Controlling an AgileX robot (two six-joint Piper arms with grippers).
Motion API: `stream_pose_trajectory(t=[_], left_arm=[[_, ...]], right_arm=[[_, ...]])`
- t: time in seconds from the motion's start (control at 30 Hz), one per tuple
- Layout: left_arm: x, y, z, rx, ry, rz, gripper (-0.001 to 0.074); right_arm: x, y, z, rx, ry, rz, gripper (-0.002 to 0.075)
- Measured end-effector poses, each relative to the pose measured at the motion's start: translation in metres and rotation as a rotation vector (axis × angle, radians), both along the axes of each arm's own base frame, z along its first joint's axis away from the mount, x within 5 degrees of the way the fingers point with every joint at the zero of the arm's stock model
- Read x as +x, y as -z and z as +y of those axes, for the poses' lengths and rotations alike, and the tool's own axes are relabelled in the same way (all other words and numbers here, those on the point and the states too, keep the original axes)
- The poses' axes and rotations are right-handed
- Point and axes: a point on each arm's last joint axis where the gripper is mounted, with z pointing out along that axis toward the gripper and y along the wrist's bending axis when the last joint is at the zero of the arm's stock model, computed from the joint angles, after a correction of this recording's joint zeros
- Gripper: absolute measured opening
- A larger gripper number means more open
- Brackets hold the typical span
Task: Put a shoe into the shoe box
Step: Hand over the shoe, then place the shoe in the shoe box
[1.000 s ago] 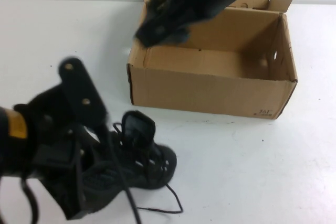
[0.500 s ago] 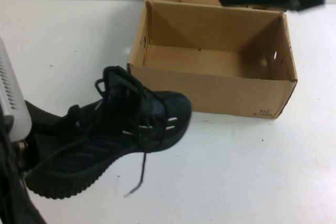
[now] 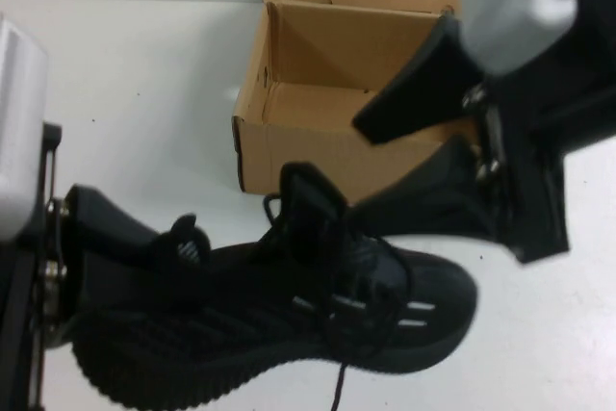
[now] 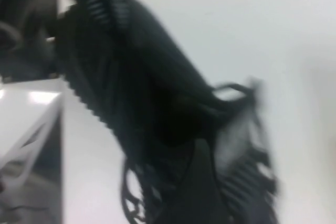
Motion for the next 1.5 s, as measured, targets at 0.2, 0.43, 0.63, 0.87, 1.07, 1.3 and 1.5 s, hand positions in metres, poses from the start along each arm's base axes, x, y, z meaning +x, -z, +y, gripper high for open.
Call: stream_pose_trajectory(t=[0.2,0.43,0.63,0.87,1.07,1.3,1.5], left_arm=[[0.007,-0.009,-0.003,-0.091,0.019,-0.010,0.0042],[0.008,-0.009,-0.003,-0.086,0.029,-0.024,0.0042],[0.007,-0.009,-0.003,-0.088,0.042,-0.044,0.0042],[0.008,-0.009,-0.003,-0.102,0.017,-0.005,0.0050],[0.017,-0.016,-0.005,-0.246,-0.199,0.263,0.0484],[0.041,-0.018,-0.003,-0.365,-0.445,0.350,0.0652],[0.057,-0.010,0.011,-0.324,-0.713,0.341,0.0390]], right_arm=[[0.001,0.015,0.013,-0.058,0.001,0.062,0.0498],[0.012,0.027,0.020,-0.084,0.008,0.106,0.0498],[0.022,0.040,0.030,-0.094,-0.006,0.153,0.0167],[0.024,0.043,0.032,-0.104,-0.024,0.139,0.0022],[0.027,0.048,0.029,-0.173,0.031,0.139,0.0017],[0.052,0.060,0.016,-0.368,0.197,0.093,0.0015],[0.111,0.037,0.001,-0.310,0.375,0.054,0.0015]])
